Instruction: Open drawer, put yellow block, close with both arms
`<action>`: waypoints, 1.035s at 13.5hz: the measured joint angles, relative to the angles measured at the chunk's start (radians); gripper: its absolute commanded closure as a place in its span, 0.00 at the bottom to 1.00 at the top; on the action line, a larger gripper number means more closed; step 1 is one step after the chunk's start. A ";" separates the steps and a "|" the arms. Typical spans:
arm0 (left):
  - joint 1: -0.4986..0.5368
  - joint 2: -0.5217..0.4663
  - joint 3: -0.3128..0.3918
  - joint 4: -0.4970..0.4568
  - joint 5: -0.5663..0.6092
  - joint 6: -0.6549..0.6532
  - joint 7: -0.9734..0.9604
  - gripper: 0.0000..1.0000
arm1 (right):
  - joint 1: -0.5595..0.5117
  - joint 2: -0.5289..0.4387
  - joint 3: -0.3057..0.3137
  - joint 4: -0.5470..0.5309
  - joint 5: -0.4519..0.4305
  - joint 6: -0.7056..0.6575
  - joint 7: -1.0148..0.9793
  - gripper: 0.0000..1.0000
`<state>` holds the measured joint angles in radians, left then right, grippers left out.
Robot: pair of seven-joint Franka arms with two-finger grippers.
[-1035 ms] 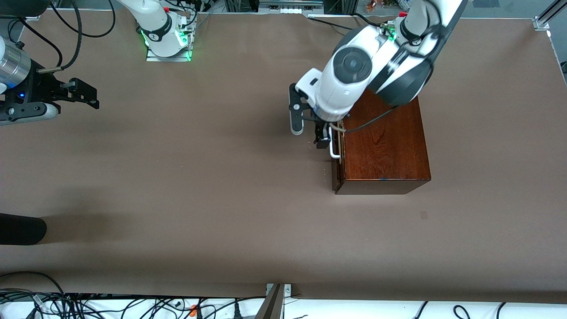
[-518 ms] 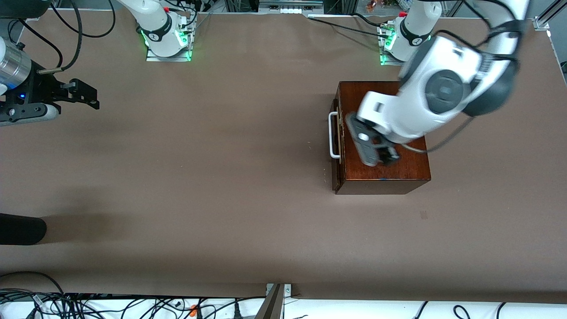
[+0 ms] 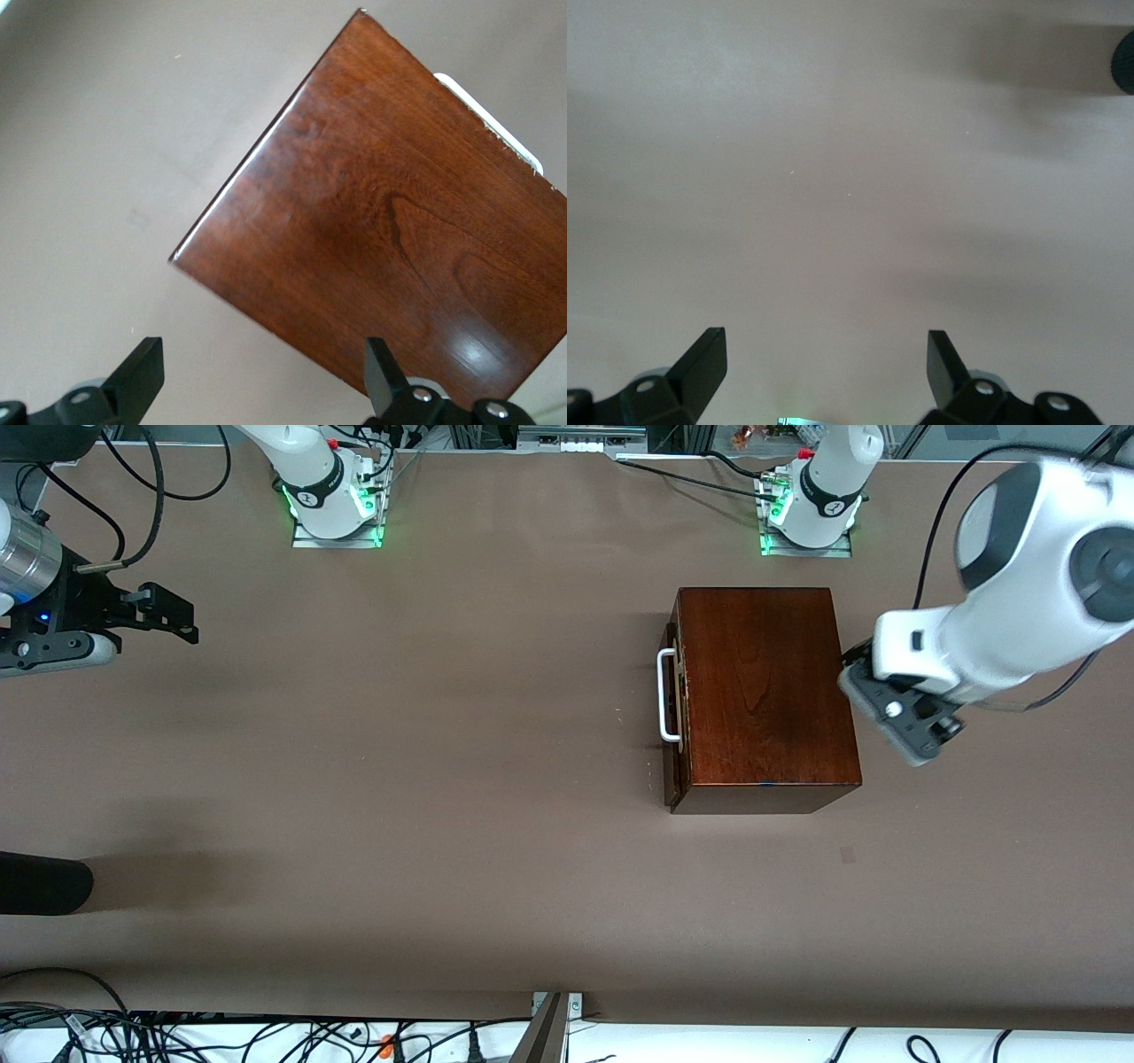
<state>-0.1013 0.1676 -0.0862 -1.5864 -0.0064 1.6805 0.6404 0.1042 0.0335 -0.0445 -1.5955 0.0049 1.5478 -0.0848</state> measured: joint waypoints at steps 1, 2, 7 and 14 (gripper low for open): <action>-0.001 -0.045 0.010 -0.036 0.000 0.020 -0.111 0.00 | 0.000 0.000 0.000 0.000 0.000 0.000 0.000 0.00; -0.002 -0.089 0.024 -0.066 0.000 0.033 -0.252 0.00 | 0.000 0.000 0.000 0.000 0.000 0.000 0.000 0.00; 0.013 -0.229 0.059 -0.124 0.000 0.020 -0.700 0.00 | 0.000 0.000 0.000 0.000 0.000 0.000 0.000 0.00; 0.073 -0.205 0.075 -0.071 0.000 -0.079 -0.708 0.00 | -0.001 0.000 0.000 0.000 0.000 0.000 0.000 0.00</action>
<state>-0.0285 -0.0371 -0.0114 -1.6576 -0.0066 1.6019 -0.0675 0.1037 0.0337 -0.0447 -1.5954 0.0049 1.5479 -0.0847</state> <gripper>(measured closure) 0.000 0.000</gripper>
